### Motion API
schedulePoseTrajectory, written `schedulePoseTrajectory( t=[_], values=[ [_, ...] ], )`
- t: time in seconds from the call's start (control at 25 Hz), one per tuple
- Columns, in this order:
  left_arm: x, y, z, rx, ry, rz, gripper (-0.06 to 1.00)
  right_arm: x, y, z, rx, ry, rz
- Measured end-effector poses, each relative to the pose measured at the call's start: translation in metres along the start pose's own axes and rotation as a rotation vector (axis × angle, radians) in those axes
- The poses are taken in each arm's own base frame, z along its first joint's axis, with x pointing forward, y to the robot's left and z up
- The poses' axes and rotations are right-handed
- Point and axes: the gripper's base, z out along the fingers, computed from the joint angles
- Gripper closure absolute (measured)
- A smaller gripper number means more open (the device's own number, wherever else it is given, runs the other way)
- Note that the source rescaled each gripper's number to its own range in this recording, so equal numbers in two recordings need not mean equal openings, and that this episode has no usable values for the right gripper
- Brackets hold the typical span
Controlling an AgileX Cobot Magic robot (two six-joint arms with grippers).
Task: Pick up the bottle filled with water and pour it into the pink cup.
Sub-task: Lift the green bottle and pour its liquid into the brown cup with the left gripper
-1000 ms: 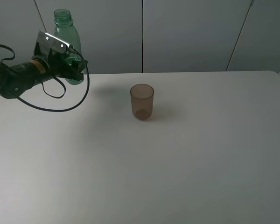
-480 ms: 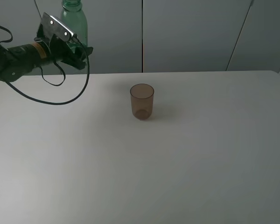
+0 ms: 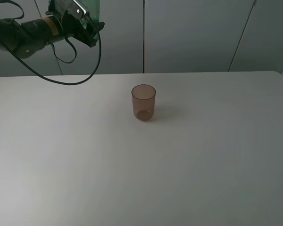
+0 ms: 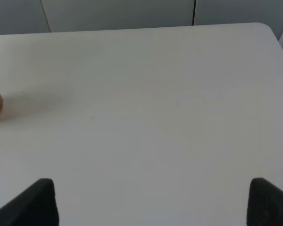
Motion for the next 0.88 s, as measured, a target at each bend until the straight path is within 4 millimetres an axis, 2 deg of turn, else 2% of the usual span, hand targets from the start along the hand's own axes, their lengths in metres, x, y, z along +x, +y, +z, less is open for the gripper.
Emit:
schedulePoseTrajectory(
  t=[0.28, 0.56, 0.68, 0.88],
  values=[
    [0.027, -0.005, 0.033, 0.047, -0.015, 0.071, 0.93, 0.000, 0.000, 0.000, 0.000, 0.000, 0.000],
    [0.043, -0.014, 0.048, 0.133, -0.031, 0.188, 0.94, 0.000, 0.000, 0.000, 0.000, 0.000, 0.000],
    [0.042, -0.018, 0.051, 0.178, -0.048, 0.264, 0.94, 0.000, 0.000, 0.000, 0.000, 0.000, 0.000],
    [0.031, -0.042, 0.058, 0.262, -0.096, 0.439, 0.94, 0.000, 0.000, 0.000, 0.000, 0.000, 0.000]
  ],
)
